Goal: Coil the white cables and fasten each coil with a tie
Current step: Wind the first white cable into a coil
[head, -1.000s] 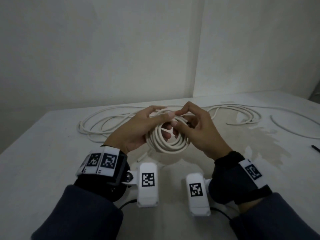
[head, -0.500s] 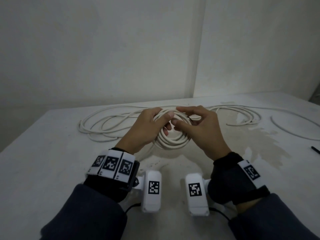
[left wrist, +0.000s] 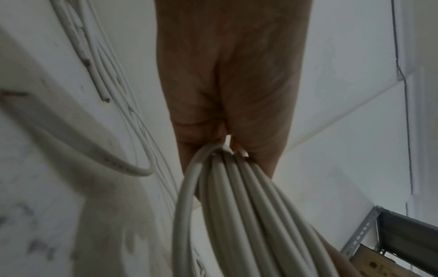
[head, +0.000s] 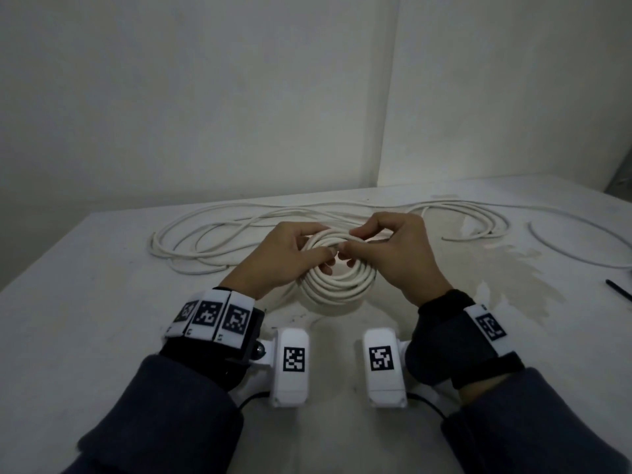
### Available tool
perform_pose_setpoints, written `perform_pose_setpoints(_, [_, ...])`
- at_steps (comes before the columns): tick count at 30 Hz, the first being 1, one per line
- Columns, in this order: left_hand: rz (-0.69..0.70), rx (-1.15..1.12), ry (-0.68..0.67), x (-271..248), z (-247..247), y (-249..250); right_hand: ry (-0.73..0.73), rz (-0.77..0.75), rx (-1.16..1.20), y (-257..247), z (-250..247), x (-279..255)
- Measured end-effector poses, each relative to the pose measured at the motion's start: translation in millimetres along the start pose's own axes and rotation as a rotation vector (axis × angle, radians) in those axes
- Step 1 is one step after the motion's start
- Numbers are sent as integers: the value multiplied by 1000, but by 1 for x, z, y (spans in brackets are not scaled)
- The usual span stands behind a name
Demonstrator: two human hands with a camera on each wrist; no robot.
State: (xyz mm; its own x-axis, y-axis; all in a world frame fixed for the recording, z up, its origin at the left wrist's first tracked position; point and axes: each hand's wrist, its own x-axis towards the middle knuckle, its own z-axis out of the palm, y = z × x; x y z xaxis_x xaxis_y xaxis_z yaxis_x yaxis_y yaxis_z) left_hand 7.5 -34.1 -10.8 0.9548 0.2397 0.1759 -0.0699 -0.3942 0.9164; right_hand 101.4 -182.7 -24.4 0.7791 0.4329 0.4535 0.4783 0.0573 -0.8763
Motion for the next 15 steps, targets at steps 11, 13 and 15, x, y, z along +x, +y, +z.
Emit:
perform_pose_setpoints(11, [21,188,145,6,14,-9,-80,99,-36,4,-2,0])
perform_pose_setpoints(13, [-45,-12,108,6,17,-6,-47,99,23,-2,-8,0])
perform_pose_setpoints(15, [-142,-240,27,2,19,-1,-55,95,32,-6,-14,-2])
